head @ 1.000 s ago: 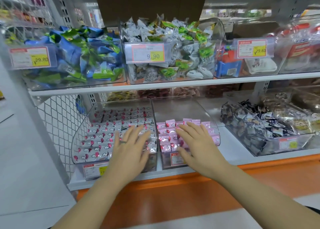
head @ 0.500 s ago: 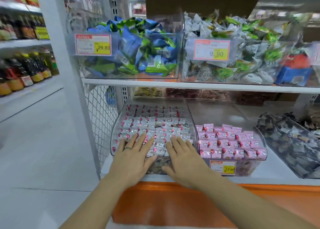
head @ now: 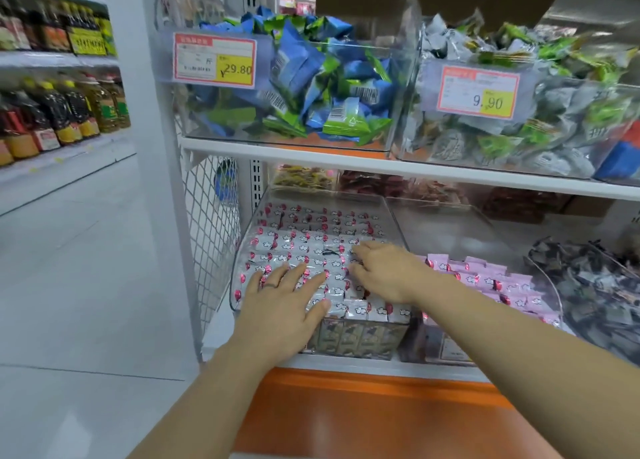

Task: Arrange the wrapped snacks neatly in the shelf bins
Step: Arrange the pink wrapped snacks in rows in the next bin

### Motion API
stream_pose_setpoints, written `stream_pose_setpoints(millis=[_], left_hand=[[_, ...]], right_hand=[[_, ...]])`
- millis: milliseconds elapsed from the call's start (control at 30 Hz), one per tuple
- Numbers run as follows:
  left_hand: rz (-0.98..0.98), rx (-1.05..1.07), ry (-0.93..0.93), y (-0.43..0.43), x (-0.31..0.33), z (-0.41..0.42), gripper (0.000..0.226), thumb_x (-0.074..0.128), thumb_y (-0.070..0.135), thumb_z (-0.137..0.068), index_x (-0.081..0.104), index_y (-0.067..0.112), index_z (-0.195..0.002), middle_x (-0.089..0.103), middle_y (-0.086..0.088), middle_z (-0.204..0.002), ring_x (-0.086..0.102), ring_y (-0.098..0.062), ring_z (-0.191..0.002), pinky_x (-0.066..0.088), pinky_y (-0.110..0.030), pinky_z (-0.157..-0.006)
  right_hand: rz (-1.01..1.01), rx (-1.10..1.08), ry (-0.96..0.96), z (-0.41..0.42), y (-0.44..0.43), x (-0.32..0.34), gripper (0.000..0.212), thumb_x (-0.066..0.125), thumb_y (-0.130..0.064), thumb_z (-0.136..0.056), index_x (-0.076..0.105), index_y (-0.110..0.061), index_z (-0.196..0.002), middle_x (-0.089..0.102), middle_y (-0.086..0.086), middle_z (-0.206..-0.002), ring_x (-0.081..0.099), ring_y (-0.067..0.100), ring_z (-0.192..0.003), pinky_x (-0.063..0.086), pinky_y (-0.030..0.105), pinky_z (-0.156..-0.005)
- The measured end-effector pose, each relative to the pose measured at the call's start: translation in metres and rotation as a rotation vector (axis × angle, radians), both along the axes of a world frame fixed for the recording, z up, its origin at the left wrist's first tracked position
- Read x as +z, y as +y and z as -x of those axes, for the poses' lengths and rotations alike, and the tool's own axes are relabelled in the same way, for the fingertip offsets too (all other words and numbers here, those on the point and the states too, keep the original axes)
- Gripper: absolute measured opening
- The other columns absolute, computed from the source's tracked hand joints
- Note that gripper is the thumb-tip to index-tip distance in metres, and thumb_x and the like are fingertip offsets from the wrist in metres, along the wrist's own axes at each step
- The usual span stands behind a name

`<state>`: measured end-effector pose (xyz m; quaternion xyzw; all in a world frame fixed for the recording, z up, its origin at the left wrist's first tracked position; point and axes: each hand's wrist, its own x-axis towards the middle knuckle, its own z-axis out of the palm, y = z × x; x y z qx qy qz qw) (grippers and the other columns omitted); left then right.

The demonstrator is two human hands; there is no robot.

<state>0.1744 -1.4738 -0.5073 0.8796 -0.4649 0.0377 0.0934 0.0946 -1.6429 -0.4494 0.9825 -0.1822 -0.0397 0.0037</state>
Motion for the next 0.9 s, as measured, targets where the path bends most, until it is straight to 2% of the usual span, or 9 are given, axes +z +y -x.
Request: stream_pose_setpoints(millis=[67,133,200,267,467,567,633,733,900], left_hand=[[0.019,-0.013,-0.009,0.001,0.0,-0.003,0.079,-0.013,0.066,-0.071,0.011,0.047,-0.144,0.015,0.011,-0.156,0.01,-0.015,-0.143,0.004,-0.043,-0.114],[0.036,-0.027,-0.005,0.002,-0.001,-0.007,0.081,-0.011,0.067,-0.07,0.015,0.047,-0.144,0.018,0.013,-0.155,0.013,-0.013,-0.142,0.007,-0.041,-0.113],[0.056,-0.036,0.018,0.003,0.0,-0.011,0.073,-0.002,0.068,-0.077,0.018,0.046,-0.143,0.02,0.014,-0.154,0.015,-0.012,-0.141,0.008,-0.04,-0.112],[0.072,-0.039,0.039,0.004,0.002,-0.012,0.06,0.013,0.066,-0.088,0.021,0.044,-0.143,0.021,0.014,-0.153,0.016,-0.011,-0.141,0.009,-0.04,-0.113],[0.199,-0.058,0.069,0.009,0.014,-0.015,0.043,0.033,0.049,-0.096,0.039,0.038,-0.137,0.039,0.016,-0.144,0.033,-0.008,-0.132,0.017,-0.034,-0.112],[0.34,-0.066,0.101,0.013,0.019,-0.021,0.037,0.039,0.041,-0.096,0.054,0.031,-0.127,0.057,0.012,-0.128,0.052,-0.011,-0.115,0.035,-0.032,-0.102],[0.408,-0.063,0.107,0.016,0.022,-0.022,0.033,0.043,0.035,-0.095,0.06,0.027,-0.122,0.062,0.01,-0.118,0.057,-0.014,-0.105,0.042,-0.033,-0.095],[0.478,-0.058,0.048,0.018,0.024,-0.023,0.027,0.048,0.027,-0.094,0.064,0.027,-0.115,0.067,0.01,-0.11,0.06,-0.014,-0.098,0.041,-0.036,-0.096],[0.511,0.021,-0.004,0.021,0.025,-0.027,0.03,0.043,0.028,-0.092,0.067,0.027,-0.11,0.067,0.009,-0.109,0.058,-0.012,-0.105,0.022,-0.034,-0.109]], right_hand=[[-0.065,-0.031,0.076,-0.012,-0.001,-0.004,0.04,0.026,-0.037,-0.099,0.045,-0.008,-0.12,0.047,0.013,-0.133,0.045,0.031,-0.122,0.038,0.039,-0.096],[-0.055,-0.029,0.139,-0.021,-0.002,-0.009,0.051,0.022,-0.038,-0.1,0.031,-0.009,-0.141,0.028,0.009,-0.152,0.032,0.028,-0.136,0.03,0.041,-0.109],[-0.046,-0.039,0.189,-0.028,-0.005,-0.012,0.056,0.017,-0.039,-0.1,0.014,-0.014,-0.15,0.006,0.003,-0.159,0.016,0.025,-0.144,0.017,0.043,-0.116],[-0.046,-0.06,0.232,-0.031,-0.008,-0.01,0.056,0.014,-0.04,-0.1,0.012,-0.017,-0.151,0.0,0.0,-0.159,0.01,0.022,-0.145,0.01,0.044,-0.118],[0.15,0.086,-0.053,-0.036,0.002,-0.005,0.047,0.022,-0.033,-0.098,0.058,-0.016,-0.123,0.035,0.0,-0.148,0.034,0.024,-0.132,0.021,0.044,-0.109],[0.121,0.09,-0.041,-0.039,0.0,-0.012,0.046,0.024,-0.032,-0.096,0.063,-0.01,-0.102,0.053,0.004,-0.129,0.046,0.025,-0.119,0.028,0.041,-0.103],[0.039,0.05,-0.108,-0.043,-0.004,-0.015,0.04,0.027,-0.03,-0.095,0.058,-0.006,-0.086,0.06,0.01,-0.108,0.055,0.028,-0.102,0.039,0.038,-0.089],[-0.085,-0.013,-0.207,-0.052,-0.01,-0.013,0.032,0.038,-0.017,-0.093,0.06,-0.001,-0.076,0.067,0.015,-0.088,0.062,0.032,-0.085,0.046,0.033,-0.066],[-0.2,-0.056,-0.299,-0.062,-0.016,-0.01,0.017,0.05,-0.002,-0.087,0.066,-0.006,-0.083,0.071,0.008,-0.092,0.063,0.022,-0.086,0.05,0.03,-0.078]])
